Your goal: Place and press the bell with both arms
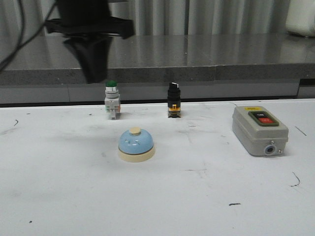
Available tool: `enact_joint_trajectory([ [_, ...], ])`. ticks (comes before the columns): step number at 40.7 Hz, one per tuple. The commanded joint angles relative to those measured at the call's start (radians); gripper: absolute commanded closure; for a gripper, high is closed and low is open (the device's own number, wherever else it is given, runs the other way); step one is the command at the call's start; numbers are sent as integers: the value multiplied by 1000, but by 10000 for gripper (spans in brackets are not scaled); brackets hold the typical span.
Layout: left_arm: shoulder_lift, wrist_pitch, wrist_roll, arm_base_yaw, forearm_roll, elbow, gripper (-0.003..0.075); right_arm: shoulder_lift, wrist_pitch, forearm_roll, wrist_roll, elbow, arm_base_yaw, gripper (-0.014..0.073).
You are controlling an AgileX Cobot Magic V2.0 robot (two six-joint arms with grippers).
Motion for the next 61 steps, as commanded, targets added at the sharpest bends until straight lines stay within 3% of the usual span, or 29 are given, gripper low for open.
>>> enact_joint_trajectory([
  [1, -181, -63, -27, 49, -10, 117, 740, 14, -72, -2, -2, -37, -8, 249],
  [13, -680, -512, -31, 199, -51, 658, 740, 14, -72, -2, -2, -37, -8, 249],
  [21, -1113, -698, -36, 260, -51, 924, 740, 14, -72, -2, -2, -37, -8, 249],
  [27, -1427, -664, -92, 321, -10, 1026, 740, 14, -73, -2, -2, -37, -8, 249],
  [31, -1551, -622, -103, 362, 14, 1058, 740, 14, -73, -2, -2, -37, -8, 249],
  [40, -1787, -662, -103, 390, 14, 1133, 740, 14, -73, -2, -2, -37, -8, 249],
  [47, -1805, -604, -103, 390, 12, 1137, 740, 14, -73, -2, -2, -37, -8, 249],
  [61, -1799, -668, -103, 390, 12, 1137, 740, 14, -73, -2, -2, -37, -8, 249],
])
